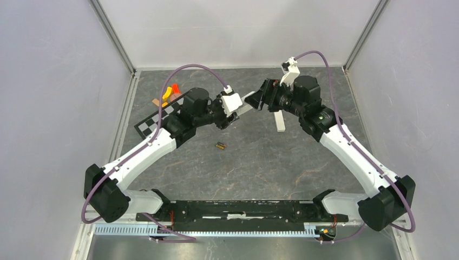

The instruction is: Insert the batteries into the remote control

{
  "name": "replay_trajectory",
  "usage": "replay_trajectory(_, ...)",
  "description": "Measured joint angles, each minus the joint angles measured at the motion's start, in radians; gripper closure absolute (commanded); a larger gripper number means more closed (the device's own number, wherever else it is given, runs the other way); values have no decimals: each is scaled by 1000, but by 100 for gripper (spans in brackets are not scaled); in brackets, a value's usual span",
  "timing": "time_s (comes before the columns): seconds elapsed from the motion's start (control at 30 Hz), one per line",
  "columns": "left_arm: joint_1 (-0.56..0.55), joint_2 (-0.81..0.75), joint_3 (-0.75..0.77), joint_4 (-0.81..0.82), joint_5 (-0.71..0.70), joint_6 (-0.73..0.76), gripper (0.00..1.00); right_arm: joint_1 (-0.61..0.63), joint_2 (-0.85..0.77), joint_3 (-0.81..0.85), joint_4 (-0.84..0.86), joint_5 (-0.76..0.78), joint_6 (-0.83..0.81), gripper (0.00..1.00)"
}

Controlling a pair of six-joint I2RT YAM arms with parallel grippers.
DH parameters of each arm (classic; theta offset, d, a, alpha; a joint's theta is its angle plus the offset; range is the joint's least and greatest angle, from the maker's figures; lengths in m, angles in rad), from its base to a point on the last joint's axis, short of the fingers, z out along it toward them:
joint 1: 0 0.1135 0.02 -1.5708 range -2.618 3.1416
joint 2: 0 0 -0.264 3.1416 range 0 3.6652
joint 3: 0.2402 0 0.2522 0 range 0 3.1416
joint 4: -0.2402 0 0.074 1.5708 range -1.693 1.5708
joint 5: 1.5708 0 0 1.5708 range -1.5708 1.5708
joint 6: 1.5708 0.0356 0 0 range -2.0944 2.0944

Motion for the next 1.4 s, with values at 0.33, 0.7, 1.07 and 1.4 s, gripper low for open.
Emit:
replay_trajectory(0.33,0,-14,-11,11,28,153,98,0,21,0,23,-128,34,62)
replay_trajectory(0.7,0,-117,-167,254,-84,23,0,-60,-41,-170,241,-206,180,76)
replay_trajectory(1.07,33,-178,-175,386,-48,-706,0,-111,-188,-352,615,-193,312,71)
replay_trajectory(1.4,160,-108,-176,673,267,-1377,17,-111,-212,-372,798,-289,391,70)
